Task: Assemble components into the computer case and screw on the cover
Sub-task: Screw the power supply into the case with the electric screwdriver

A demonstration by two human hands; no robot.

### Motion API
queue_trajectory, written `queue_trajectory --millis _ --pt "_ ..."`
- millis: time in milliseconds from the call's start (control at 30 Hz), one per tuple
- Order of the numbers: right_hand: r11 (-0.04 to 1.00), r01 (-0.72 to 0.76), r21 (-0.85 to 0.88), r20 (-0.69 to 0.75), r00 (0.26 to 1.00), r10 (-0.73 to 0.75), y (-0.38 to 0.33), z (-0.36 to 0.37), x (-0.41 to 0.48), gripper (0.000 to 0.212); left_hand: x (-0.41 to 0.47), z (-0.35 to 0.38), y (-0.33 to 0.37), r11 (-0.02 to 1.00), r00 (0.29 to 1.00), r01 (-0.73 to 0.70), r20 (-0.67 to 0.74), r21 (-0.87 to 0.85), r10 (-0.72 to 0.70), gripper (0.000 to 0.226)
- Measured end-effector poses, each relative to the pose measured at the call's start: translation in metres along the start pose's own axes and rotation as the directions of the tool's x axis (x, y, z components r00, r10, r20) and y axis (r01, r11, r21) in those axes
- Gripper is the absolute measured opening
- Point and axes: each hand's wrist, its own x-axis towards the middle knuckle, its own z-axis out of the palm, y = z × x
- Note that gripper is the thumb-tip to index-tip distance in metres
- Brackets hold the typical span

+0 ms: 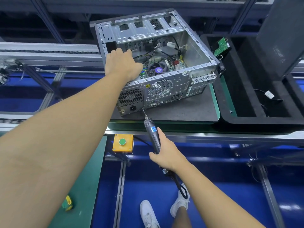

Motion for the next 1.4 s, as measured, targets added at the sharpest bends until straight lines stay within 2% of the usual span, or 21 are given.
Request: queue_trajectory --millis 367,533,767,1133,1400 --pt "0.998 -0.007 0.058 0.027 1.000 0.005 -0.002 -0.001 0.006 0.104 0.001 0.001 -0.001 1.000 1.000 0.000 -0.001 -0.004 0.000 0.053" --pt "0.983 -0.007 0.181 0.046 0.999 -0.002 -0.005 0.003 0.006 0.100 0.001 0.000 -0.002 1.000 1.000 -0.006 0.001 -0.002 0.006 0.050" --pt "0.964 0.014 0.267 0.074 0.997 -0.035 -0.006 0.002 0.006 0.091 0.004 0.002 -0.003 1.000 1.000 -0.016 0.017 0.019 0.016 0.053" --pt "0.988 0.028 0.150 0.045 0.998 -0.035 0.001 0.003 0.010 0.105 0.004 0.002 -0.003 0.999 0.998 -0.026 0.049 0.019 0.025 0.055" --pt "0.978 0.021 0.210 0.044 0.999 -0.030 0.010 0.001 0.007 0.091 0.001 -0.001 -0.002 1.000 0.998 -0.024 0.051 0.019 0.023 0.054"
